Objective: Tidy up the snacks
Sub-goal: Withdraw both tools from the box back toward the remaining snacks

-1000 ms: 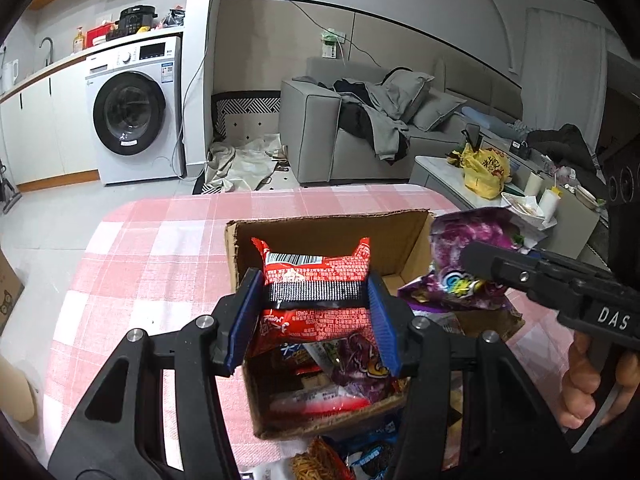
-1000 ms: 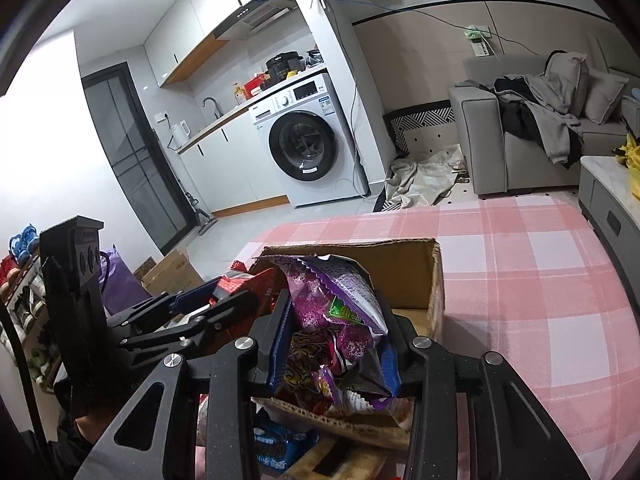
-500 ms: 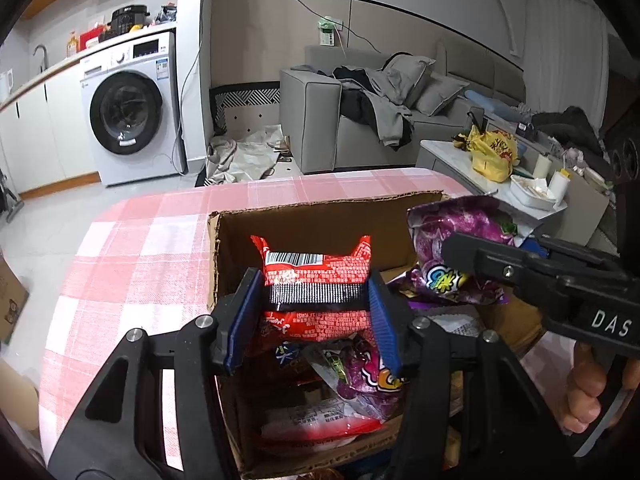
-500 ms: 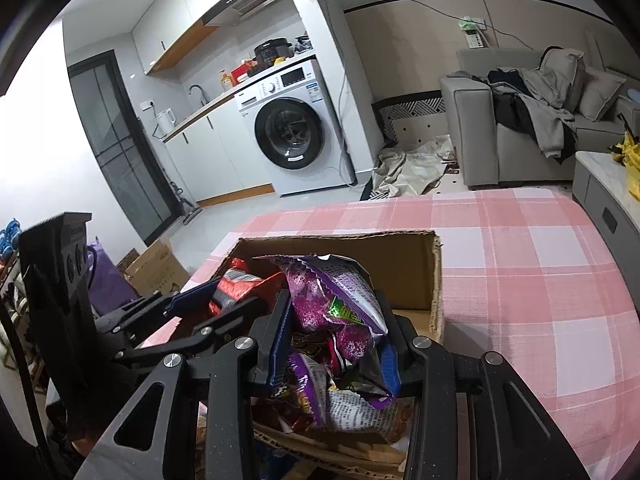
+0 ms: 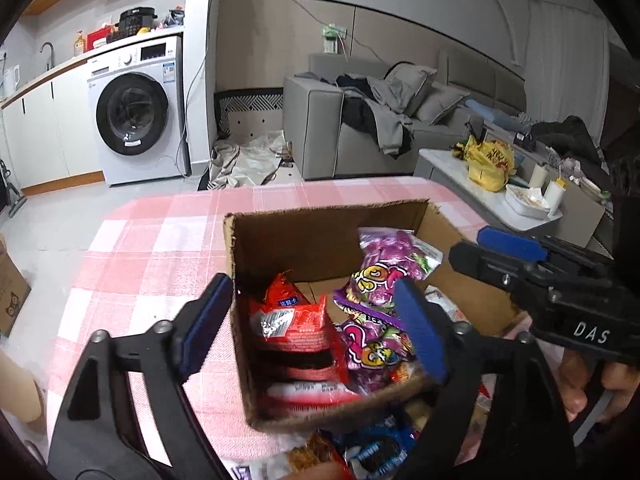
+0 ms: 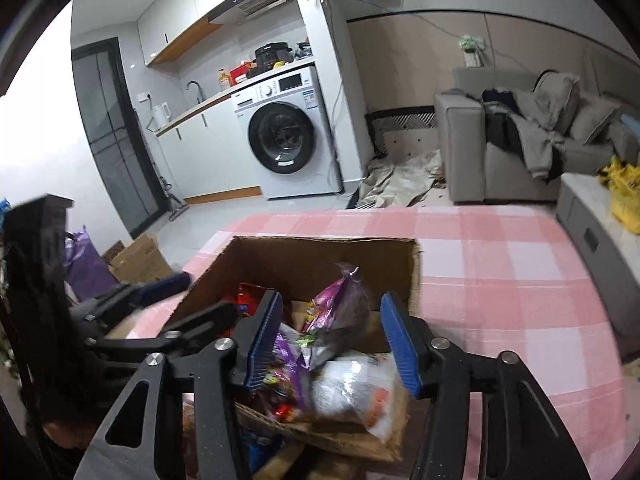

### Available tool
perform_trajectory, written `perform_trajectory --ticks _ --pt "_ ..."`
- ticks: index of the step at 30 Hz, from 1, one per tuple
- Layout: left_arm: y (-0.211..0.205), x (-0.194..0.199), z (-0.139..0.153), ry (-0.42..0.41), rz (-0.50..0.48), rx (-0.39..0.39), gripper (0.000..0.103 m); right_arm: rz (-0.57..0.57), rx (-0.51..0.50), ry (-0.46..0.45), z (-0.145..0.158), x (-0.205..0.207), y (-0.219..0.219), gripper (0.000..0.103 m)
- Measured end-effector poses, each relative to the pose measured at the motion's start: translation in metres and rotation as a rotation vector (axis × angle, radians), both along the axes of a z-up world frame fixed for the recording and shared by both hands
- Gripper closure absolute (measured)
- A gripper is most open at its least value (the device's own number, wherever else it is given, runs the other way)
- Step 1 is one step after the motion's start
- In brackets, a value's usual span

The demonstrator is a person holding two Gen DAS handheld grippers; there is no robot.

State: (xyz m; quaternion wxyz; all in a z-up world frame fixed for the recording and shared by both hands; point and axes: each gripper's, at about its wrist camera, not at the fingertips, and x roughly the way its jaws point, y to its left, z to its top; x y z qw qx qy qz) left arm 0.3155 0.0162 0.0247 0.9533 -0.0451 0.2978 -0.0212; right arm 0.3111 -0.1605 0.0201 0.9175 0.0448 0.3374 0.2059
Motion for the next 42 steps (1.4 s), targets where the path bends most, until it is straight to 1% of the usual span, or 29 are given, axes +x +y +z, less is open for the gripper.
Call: perform_trajectory --ticks 1,2,3,5,6,7,9,10,13,17,24,33,36,40,42 --pt "0.0 -0.006 0.003 -0.002 0.001 0.005 0.02 0.006 0.003 0.004 0.0 -0.003 -0.003 0.029" --pt "-0.001 -0.012 0.005 -0.004 0.003 0.01 0.019 0.011 0.007 0.006 0.001 -0.006 -0.005 0.021" --pt "-0.001 -0.019 0.008 -0.006 0.004 0.019 0.016 0.011 0.011 0.007 0.002 -0.009 -0.008 0.017" --pt "0.0 -0.031 0.01 -0.01 0.013 0.031 0.011 0.001 -0.005 0.008 0.002 -0.017 -0.01 0.005" --pt "0.001 -0.038 0.011 -0.009 0.016 0.031 0.001 -0.01 -0.03 0.009 0.001 -0.02 -0.01 0.002" --pt "0.002 -0.045 0.012 -0.015 0.022 0.029 0.0 -0.023 -0.054 0.003 0.0 -0.023 -0.01 0.001" --pt "0.007 -0.058 0.014 -0.02 0.033 0.033 0.0 -0.037 -0.094 -0.009 -0.003 -0.031 -0.009 0.001" --pt "0.009 -0.065 0.014 -0.019 0.038 0.032 0.0 -0.035 -0.105 -0.002 -0.004 -0.034 -0.01 0.0" --pt "0.018 -0.081 0.016 -0.009 0.048 0.019 0.0 -0.036 -0.105 0.021 -0.007 -0.04 -0.013 0.0" --pt "0.028 -0.1 0.015 -0.008 0.059 0.021 0.0 -0.031 -0.091 0.043 -0.012 -0.053 -0.018 0.0" --pt "0.038 -0.124 0.002 0.03 0.08 0.014 0.0 -0.022 -0.124 0.11 -0.031 -0.069 -0.018 0.0" --pt "0.038 -0.125 -0.021 0.095 0.062 0.02 0.001 0.02 -0.17 0.156 -0.05 -0.082 -0.011 0.0" --pt "0.037 -0.122 -0.029 0.13 0.052 0.015 0.001 0.031 -0.188 0.17 -0.055 -0.081 -0.009 0.0" --pt "0.034 -0.117 -0.039 0.162 0.05 0.041 0.001 0.054 -0.197 0.197 -0.063 -0.08 -0.006 0.0" --pt "0.035 -0.114 -0.044 0.183 0.041 0.02 0.001 0.061 -0.202 0.202 -0.066 -0.081 -0.005 0.0"
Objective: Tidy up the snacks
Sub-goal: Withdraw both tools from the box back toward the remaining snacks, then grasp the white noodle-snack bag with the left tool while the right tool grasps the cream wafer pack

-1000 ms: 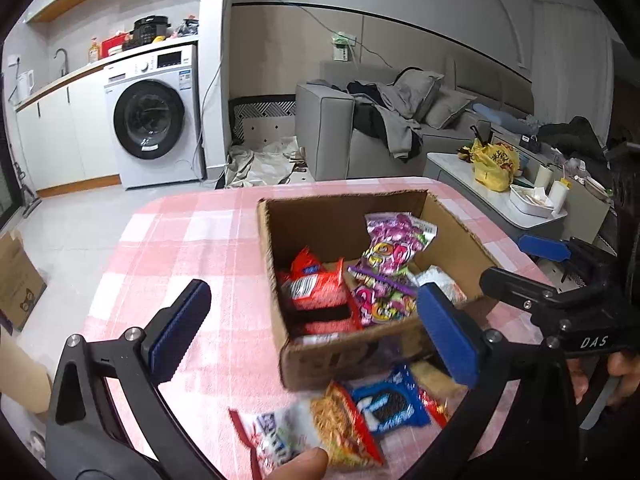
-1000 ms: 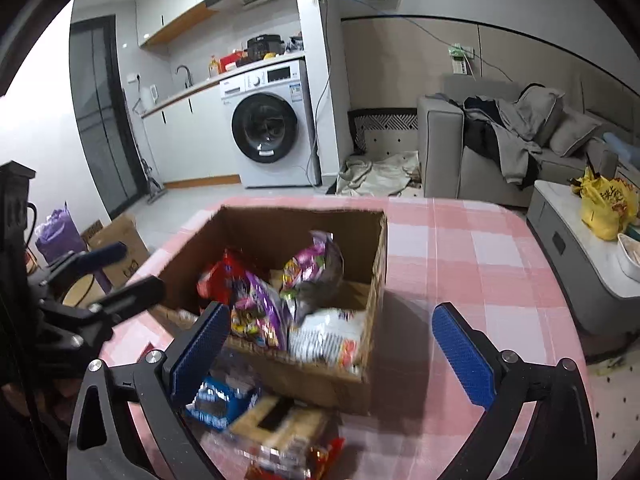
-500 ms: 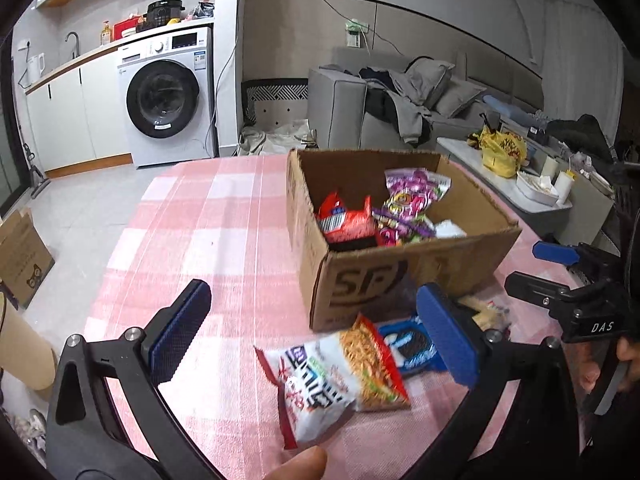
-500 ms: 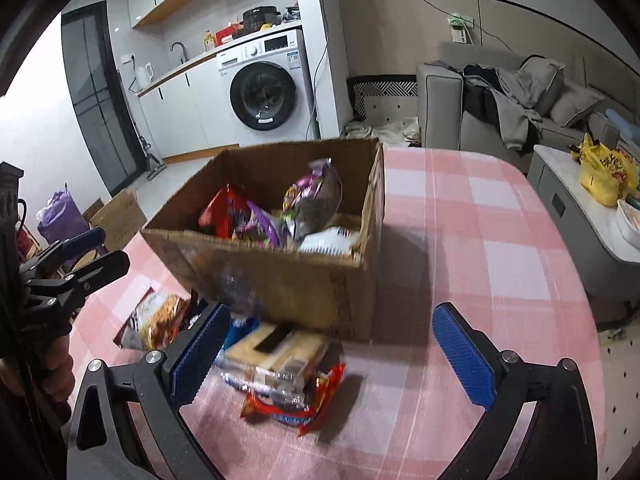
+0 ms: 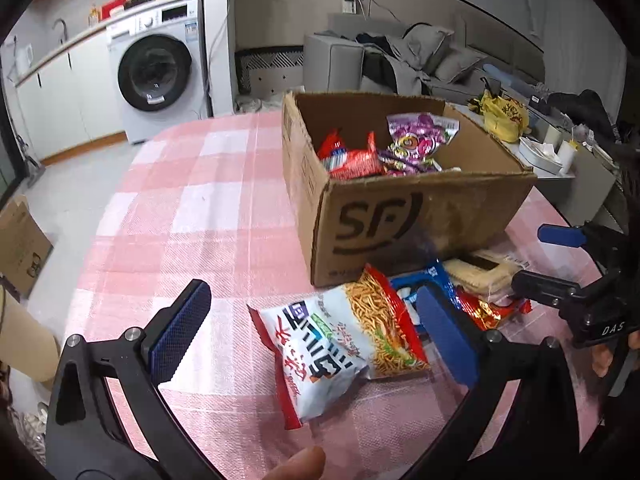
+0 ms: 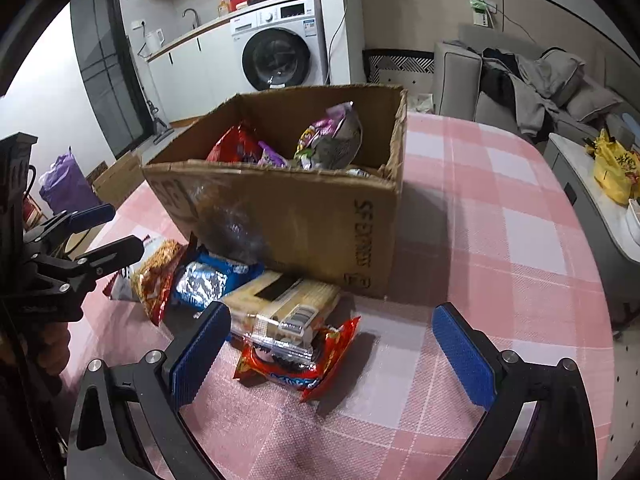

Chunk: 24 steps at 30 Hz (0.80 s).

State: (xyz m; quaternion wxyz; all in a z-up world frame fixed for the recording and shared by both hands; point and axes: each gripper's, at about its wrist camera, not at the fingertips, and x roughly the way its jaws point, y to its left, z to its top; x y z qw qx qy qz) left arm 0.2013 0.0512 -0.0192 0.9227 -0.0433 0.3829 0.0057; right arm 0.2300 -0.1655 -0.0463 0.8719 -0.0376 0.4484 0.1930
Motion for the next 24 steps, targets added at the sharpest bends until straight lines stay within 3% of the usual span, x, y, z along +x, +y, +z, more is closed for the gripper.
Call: perform_trajectory --ticks 6,24 --pt "0.003 0.008 -0.015 0.049 0.005 -0.009 0.001 0.009 0.015 0.025 -0.006 0.003 0.0 0.0" --pt "-0.004 0.012 -0.022 0.066 -0.014 -0.016 0.0 0.055 0.069 0.056 -0.017 0.002 0.029 0.0"
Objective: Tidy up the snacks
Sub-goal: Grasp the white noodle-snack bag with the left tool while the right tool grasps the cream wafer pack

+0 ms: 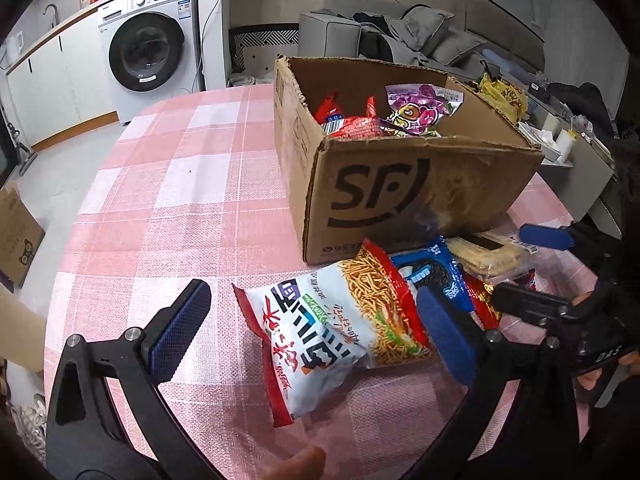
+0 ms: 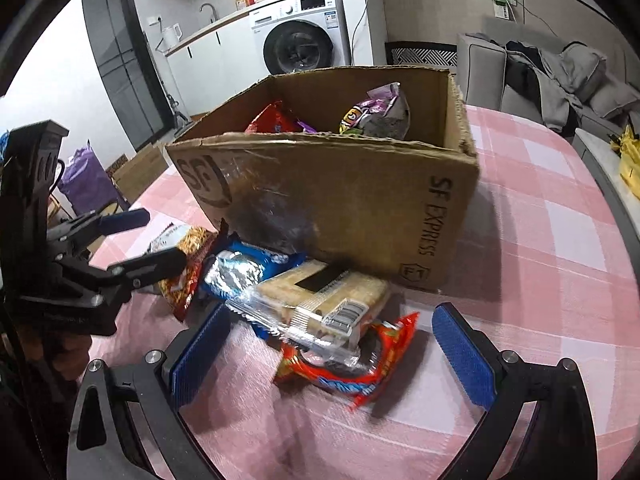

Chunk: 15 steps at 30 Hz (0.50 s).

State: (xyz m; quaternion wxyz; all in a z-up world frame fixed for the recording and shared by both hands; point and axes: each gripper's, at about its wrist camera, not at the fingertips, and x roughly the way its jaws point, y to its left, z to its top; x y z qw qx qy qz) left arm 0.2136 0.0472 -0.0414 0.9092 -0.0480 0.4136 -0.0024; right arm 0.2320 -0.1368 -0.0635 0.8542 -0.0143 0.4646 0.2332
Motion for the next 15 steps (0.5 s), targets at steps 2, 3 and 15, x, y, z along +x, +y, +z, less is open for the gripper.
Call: perform_trajectory --ticks 2,3,15 --pt "-0.001 0.0 -0.001 0.002 0.002 0.0 0.001 -0.015 -0.012 0.004 -0.004 0.002 0.006 0.0" --pt "-0.001 0.0 -0.001 0.003 0.003 0.002 0.0 -0.024 -0.017 -0.008 -0.004 0.002 0.007 0.0" --pt "-0.001 0.001 -0.005 0.015 0.007 0.008 0.001 -0.087 -0.02 -0.013 -0.002 0.009 -0.009 0.0"
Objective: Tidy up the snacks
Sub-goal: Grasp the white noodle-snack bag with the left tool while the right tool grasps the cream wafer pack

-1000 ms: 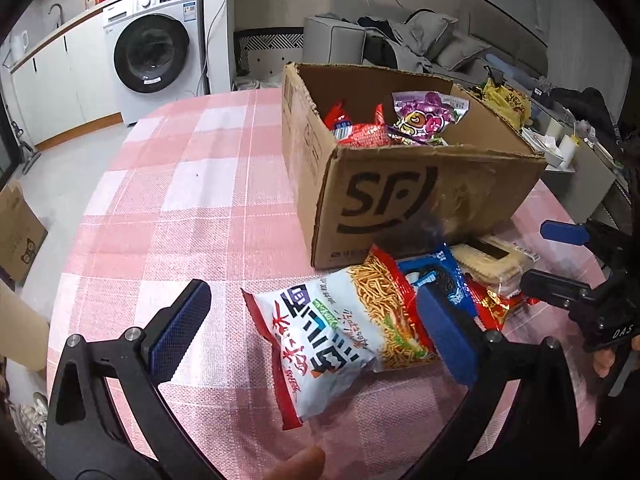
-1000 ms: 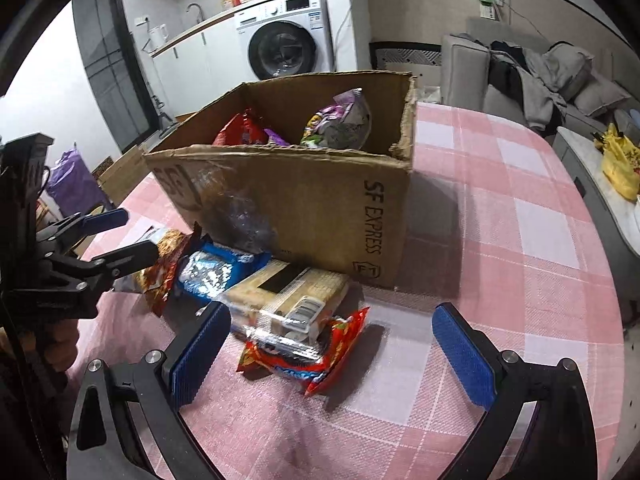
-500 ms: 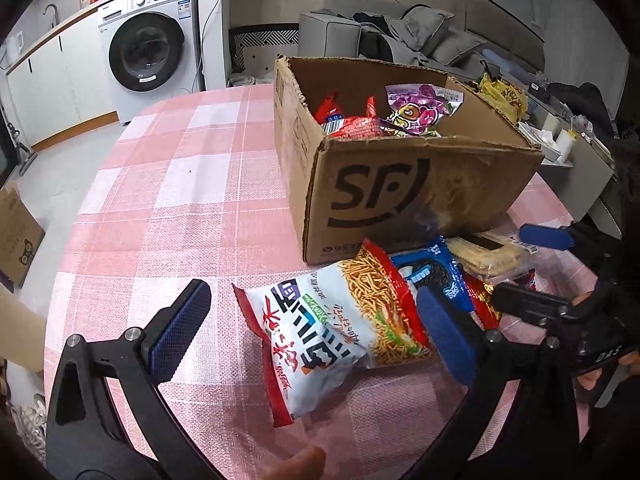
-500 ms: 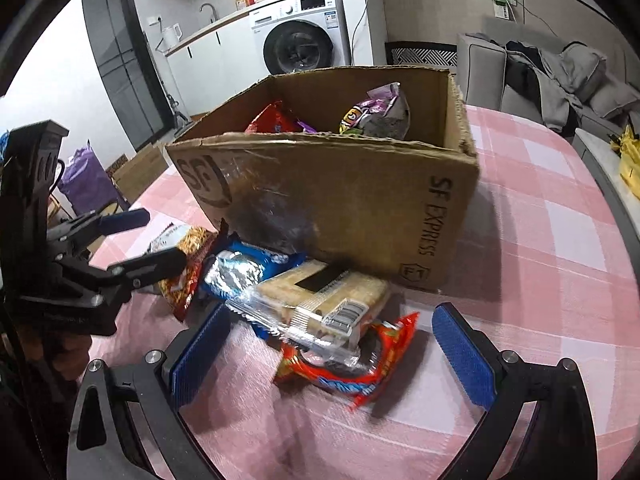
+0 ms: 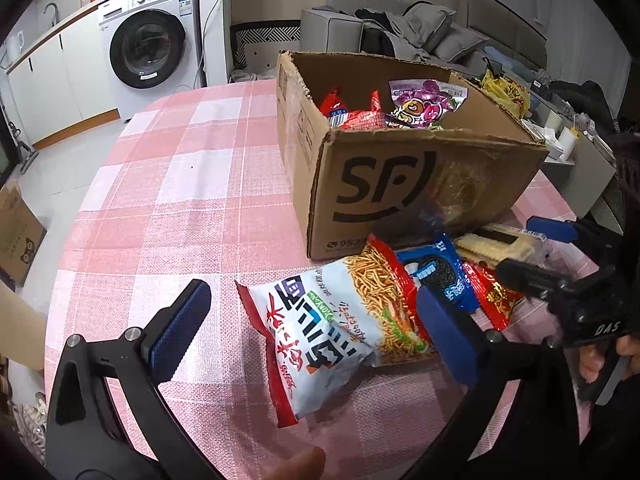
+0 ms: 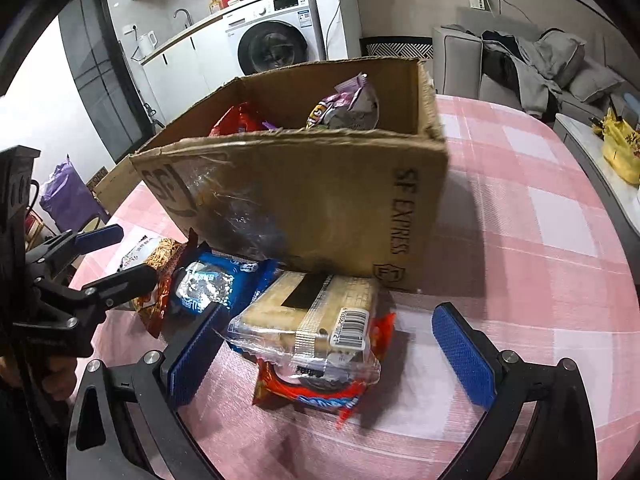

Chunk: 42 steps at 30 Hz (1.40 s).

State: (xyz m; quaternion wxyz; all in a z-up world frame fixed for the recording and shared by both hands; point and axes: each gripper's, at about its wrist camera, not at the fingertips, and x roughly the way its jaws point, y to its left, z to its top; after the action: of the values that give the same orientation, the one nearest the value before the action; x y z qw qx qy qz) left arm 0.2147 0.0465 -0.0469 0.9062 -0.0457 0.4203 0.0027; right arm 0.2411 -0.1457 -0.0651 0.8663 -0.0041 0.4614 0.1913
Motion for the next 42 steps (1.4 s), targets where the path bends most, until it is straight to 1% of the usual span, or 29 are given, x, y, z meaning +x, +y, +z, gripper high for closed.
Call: perform_trajectory --ticks 2,4,6,8,10,12,15,16,18,19,21,27,31,40,41,42 --pt "0.0 0.0 -0.001 0.003 0.002 0.001 0.001 0.006 0.004 0.002 -0.001 0.0 -0.004 0.001" --pt "0.0 0.0 -0.001 0.003 -0.001 -0.001 0.001 0.02 -0.009 -0.009 -0.003 0.0 0.001 0.002" --pt "0.0 0.0 -0.001 0.003 0.0 0.001 0.001 0.04 -0.007 -0.015 -0.003 -0.004 0.003 0.009" --pt "0.0 0.0 -0.002 0.004 0.0 -0.001 0.001 0.066 -0.006 -0.018 -0.002 -0.008 0.008 0.022" --pt "0.0 0.0 -0.002 0.007 0.001 -0.001 0.0 0.079 -0.019 -0.035 0.0 -0.011 0.012 0.027" --pt "-0.001 0.0 -0.002 0.01 0.001 0.0 0.001 0.087 -0.025 -0.035 0.001 -0.012 0.014 0.028" --pt "-0.002 -0.001 -0.003 0.009 -0.002 0.0 0.001 0.086 -0.006 -0.027 0.001 -0.012 0.012 0.03" --pt "-0.003 -0.001 -0.003 0.009 -0.004 0.0 0.001 0.084 -0.008 -0.028 0.001 -0.012 0.011 0.032" --pt "-0.003 0.0 -0.004 0.012 -0.005 0.0 0.001 0.075 -0.03 -0.032 0.002 -0.012 0.009 0.04" --pt "-0.003 0.0 -0.004 0.011 -0.005 0.001 0.001 0.073 -0.017 -0.031 0.003 -0.011 0.006 0.041" --pt "-0.003 0.0 -0.004 0.011 -0.003 -0.001 0.001 0.074 -0.003 -0.031 0.006 -0.01 0.002 0.042" --pt "-0.004 0.0 -0.004 0.013 -0.009 -0.001 0.001 0.088 0.008 -0.072 0.02 -0.016 -0.005 0.042" --pt "-0.005 0.002 -0.007 0.033 -0.03 -0.019 0.001 0.1 0.018 -0.098 0.03 -0.023 -0.006 0.042" --pt "-0.002 0.008 -0.018 0.063 -0.022 -0.055 0.001 0.114 0.03 -0.104 0.037 -0.024 -0.007 0.042" --pt "-0.001 0.009 -0.018 0.068 -0.025 -0.062 0.001 0.113 0.032 -0.107 0.036 -0.025 -0.007 0.042" --pt "0.0 0.01 -0.02 0.076 -0.037 -0.081 0.006 0.115 0.033 -0.11 0.037 -0.025 -0.007 0.042"
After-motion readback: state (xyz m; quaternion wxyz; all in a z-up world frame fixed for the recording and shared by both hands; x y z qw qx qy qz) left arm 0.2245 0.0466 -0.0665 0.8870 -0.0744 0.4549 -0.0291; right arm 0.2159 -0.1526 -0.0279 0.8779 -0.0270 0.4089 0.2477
